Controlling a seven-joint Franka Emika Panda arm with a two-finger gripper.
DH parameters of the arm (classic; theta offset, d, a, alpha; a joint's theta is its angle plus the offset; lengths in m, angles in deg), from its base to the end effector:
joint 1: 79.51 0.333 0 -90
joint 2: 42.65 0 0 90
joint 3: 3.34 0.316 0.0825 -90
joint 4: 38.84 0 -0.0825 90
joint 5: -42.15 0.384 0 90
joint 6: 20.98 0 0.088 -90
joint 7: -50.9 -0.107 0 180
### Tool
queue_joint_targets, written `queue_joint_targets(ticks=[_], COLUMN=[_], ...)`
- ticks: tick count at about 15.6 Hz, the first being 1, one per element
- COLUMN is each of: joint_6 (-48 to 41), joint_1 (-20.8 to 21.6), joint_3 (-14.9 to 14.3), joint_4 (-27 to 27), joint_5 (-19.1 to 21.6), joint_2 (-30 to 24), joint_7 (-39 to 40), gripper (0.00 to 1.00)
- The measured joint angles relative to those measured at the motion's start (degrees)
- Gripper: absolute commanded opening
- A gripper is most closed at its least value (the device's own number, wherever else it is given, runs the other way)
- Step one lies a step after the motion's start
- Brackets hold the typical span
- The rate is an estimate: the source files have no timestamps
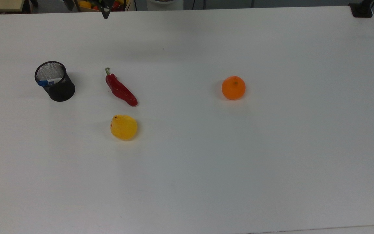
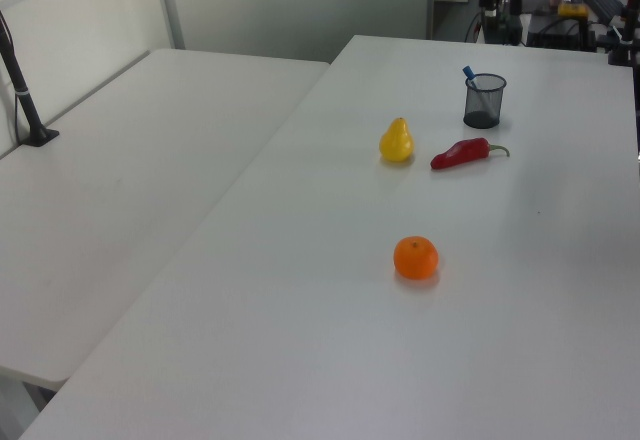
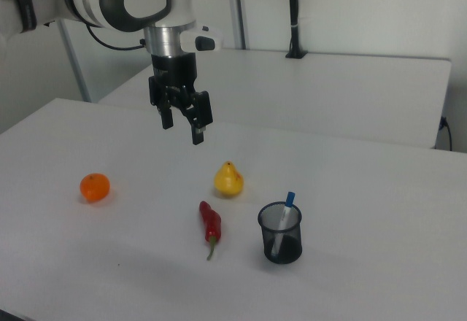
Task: Take marker pen
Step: 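Move the gripper over the black mesh pen cup toward the marker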
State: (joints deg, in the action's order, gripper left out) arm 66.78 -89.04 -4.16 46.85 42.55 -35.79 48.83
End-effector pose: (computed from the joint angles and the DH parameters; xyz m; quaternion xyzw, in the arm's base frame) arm 0.5764 -0.1040 0.5883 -0.9933 0.1081 0.0415 0.0056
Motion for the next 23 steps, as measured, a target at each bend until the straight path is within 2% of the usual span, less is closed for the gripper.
queue_joint_targets(ticks=[10,20,23], joint_6=[1.4,14.4,19.9], joint_1=[0.0,-0.1,-0.1], joint_3=[0.0,-0.2,-0.3], joint_4=[0.0,0.0,0.1], joint_5=[0.0,0.0,0.0], joint_2=[-0.1,1.8,3.5], joint_7=[0.0,-1.5,-2.8], gripper=[1.00,1.00,0.90])
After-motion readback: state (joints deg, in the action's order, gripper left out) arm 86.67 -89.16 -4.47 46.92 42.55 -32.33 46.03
